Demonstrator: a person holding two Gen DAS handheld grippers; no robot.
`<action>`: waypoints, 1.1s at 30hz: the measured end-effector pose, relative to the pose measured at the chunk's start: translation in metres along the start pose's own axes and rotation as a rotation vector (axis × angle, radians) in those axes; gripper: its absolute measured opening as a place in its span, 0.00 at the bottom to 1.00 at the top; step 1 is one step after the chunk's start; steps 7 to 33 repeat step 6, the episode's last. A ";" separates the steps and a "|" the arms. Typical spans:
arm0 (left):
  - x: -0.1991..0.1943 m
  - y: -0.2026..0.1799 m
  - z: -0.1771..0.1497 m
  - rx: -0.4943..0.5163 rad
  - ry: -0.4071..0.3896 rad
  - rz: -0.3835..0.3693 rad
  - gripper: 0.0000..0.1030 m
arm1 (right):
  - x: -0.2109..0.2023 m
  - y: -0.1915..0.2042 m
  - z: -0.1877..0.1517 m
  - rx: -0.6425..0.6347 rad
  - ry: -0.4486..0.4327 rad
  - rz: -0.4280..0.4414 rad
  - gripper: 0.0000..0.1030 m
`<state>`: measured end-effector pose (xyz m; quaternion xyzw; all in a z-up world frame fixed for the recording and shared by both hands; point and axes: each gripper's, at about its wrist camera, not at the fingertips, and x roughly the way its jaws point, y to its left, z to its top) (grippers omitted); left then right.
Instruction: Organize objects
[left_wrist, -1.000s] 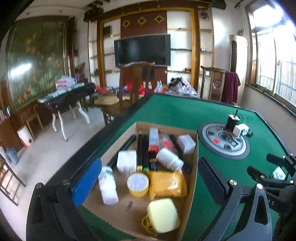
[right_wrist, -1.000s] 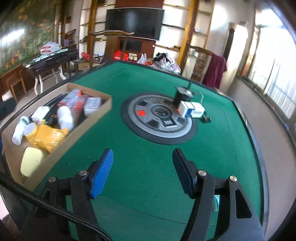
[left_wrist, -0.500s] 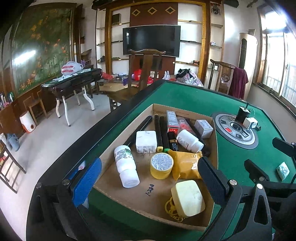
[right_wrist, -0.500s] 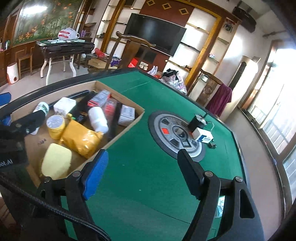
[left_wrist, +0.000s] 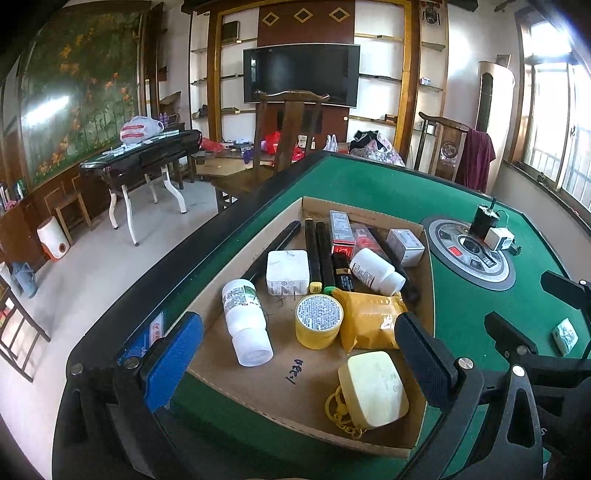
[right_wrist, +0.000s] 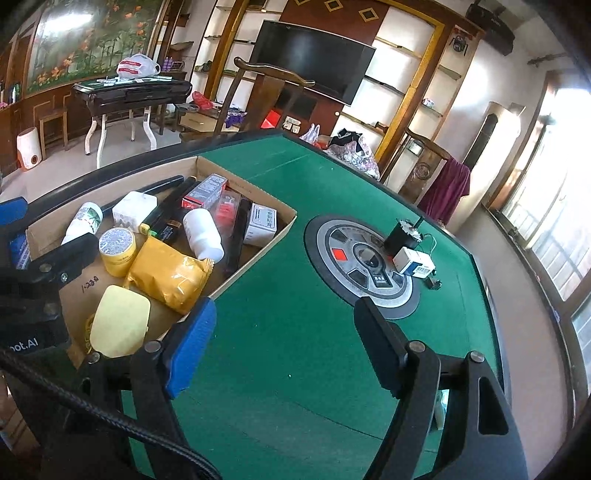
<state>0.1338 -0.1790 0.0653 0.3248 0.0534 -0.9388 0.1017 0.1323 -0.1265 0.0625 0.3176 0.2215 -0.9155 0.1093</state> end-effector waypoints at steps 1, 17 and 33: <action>0.001 0.000 -0.001 -0.003 0.005 -0.001 0.99 | 0.000 0.000 0.000 0.000 0.002 0.000 0.75; 0.008 0.003 -0.005 -0.036 0.045 0.011 0.99 | 0.001 0.000 -0.001 0.006 0.013 0.008 0.75; 0.008 0.003 -0.005 -0.036 0.045 0.011 0.99 | 0.001 0.000 -0.001 0.006 0.013 0.008 0.75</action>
